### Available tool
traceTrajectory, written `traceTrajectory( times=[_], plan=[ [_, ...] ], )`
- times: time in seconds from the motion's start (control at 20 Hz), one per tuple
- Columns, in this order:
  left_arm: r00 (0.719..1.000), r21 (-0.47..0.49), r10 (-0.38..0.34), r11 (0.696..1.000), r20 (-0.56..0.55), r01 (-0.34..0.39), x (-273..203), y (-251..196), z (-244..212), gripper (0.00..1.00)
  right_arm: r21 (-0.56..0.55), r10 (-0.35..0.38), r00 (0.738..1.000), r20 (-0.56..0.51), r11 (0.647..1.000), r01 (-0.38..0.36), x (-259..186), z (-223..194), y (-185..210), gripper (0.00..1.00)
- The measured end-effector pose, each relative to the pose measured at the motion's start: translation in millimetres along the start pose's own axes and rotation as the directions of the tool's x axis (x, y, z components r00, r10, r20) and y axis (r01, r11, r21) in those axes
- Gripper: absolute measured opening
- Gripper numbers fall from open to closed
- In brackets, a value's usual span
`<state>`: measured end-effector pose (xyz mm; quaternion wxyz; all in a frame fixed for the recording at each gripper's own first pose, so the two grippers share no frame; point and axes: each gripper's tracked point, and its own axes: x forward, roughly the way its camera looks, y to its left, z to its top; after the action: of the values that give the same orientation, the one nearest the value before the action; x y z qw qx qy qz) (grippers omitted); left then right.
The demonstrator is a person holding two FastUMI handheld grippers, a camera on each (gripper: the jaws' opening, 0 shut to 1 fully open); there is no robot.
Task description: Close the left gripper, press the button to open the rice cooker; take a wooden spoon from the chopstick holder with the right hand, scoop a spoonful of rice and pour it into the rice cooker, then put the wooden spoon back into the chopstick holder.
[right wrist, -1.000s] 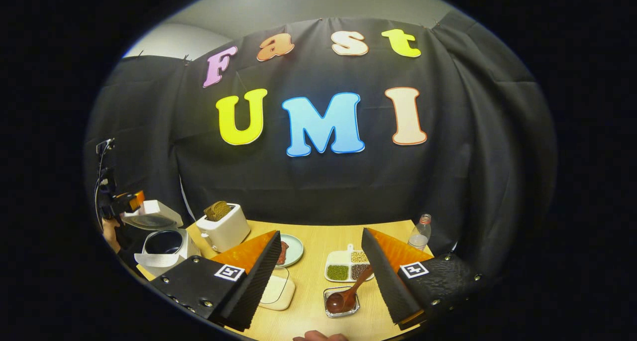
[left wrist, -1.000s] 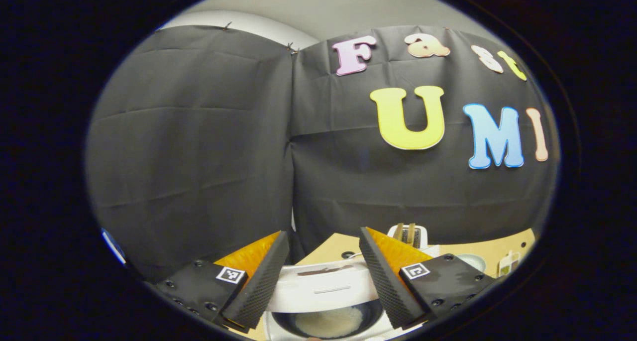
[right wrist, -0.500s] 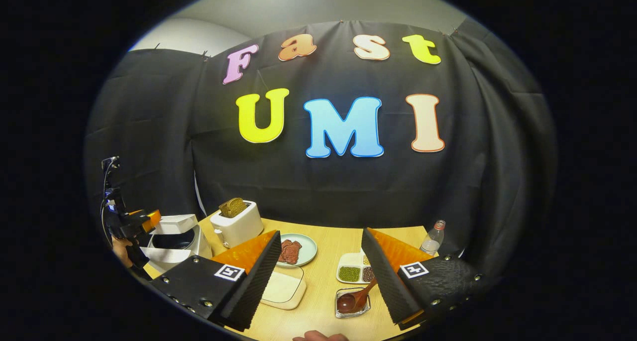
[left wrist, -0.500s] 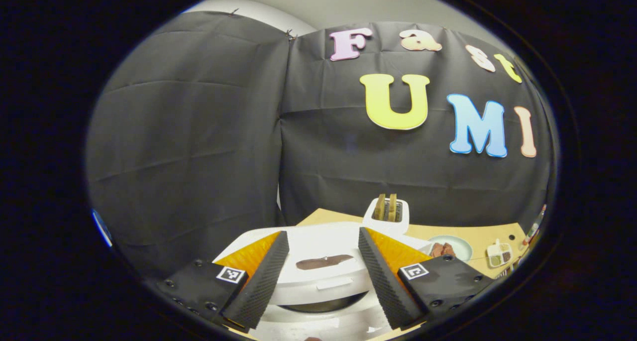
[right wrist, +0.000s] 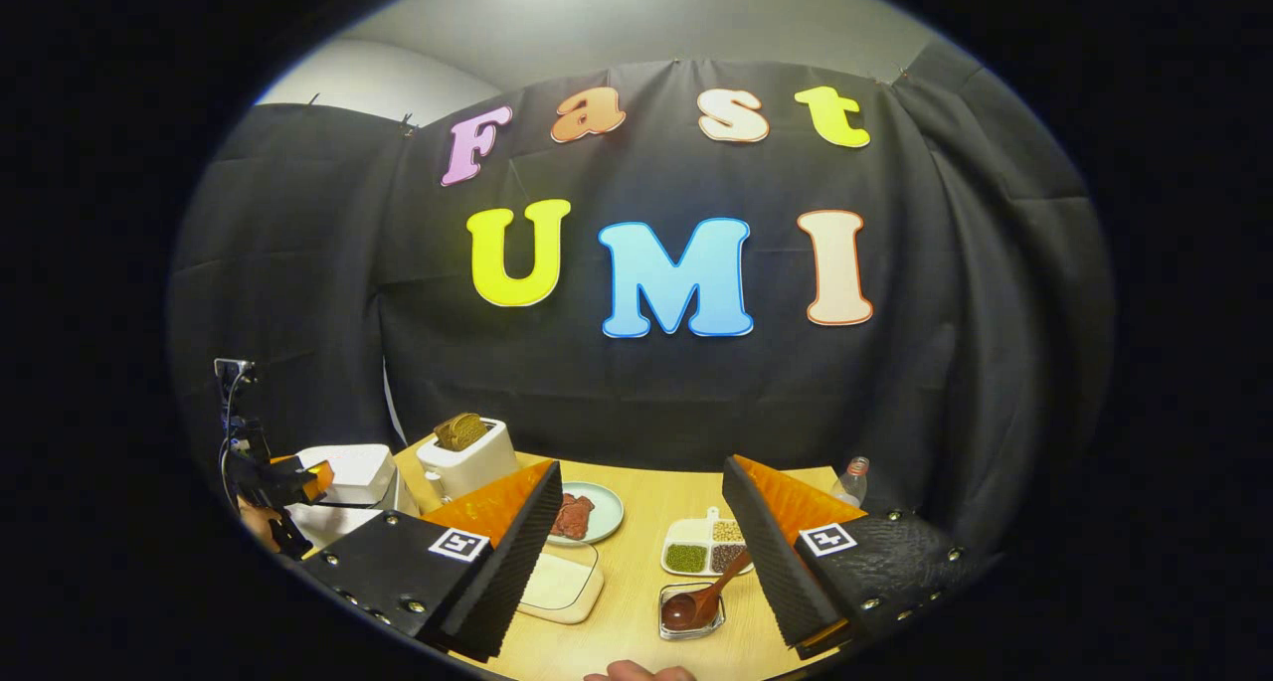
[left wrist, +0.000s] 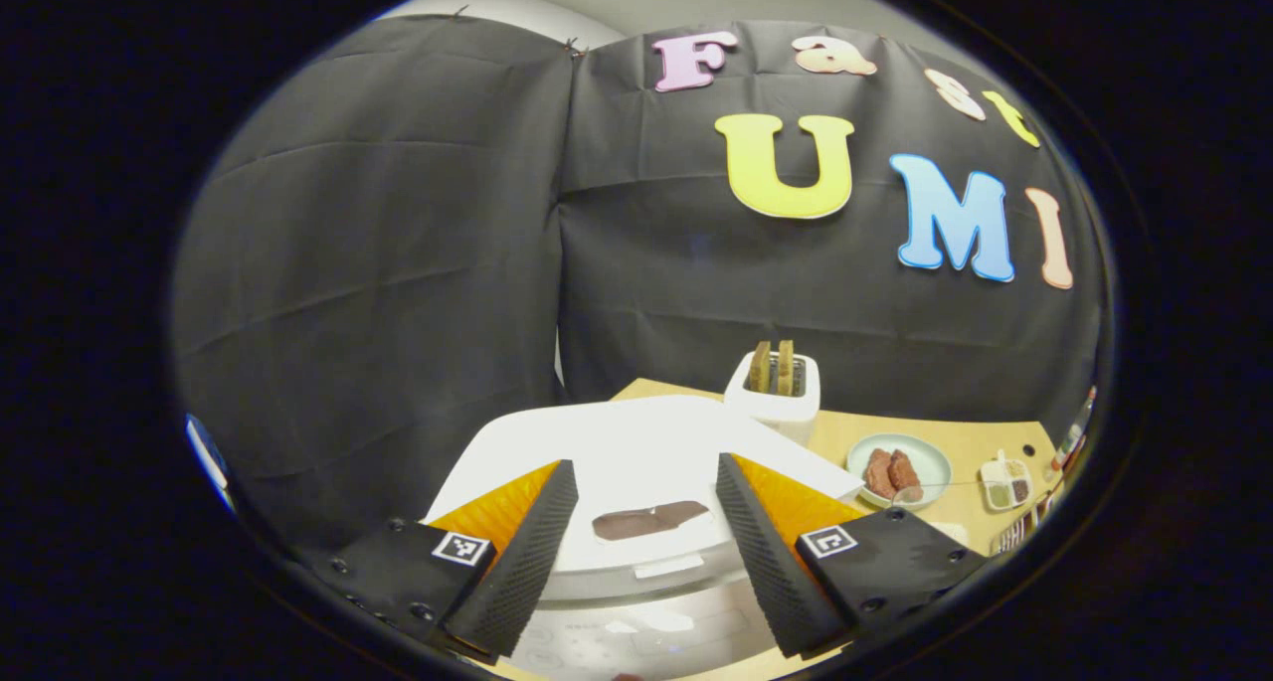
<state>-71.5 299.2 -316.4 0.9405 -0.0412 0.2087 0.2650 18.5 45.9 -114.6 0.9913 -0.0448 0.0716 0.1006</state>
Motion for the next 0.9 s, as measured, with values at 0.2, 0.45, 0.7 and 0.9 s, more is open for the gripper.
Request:
traceTrajectory(
  times=[0.2,0.45,0.7,0.9],
  plan=[
    [0.998,0.010,-0.007,1.000,-0.057,0.007,2,-2,-21,0.98,0.028,-0.010,0.999,-0.032,1.000,0.011,0,-11,1,0.98],
    [0.993,-0.010,0.001,1.000,-0.119,-0.002,5,-2,-36,1.00,0.023,-0.013,0.999,-0.042,1.000,0.014,4,-15,6,0.98],
    [0.995,0.000,-0.016,1.000,-0.097,0.016,10,2,-31,0.99,0.028,-0.002,0.999,-0.037,1.000,0.003,4,-14,13,0.98],
    [0.997,-0.040,-0.055,0.998,-0.061,0.053,0,-17,1,1.00,-0.001,-0.036,0.999,-0.023,0.999,0.036,4,-5,2,0.98]
  ],
)
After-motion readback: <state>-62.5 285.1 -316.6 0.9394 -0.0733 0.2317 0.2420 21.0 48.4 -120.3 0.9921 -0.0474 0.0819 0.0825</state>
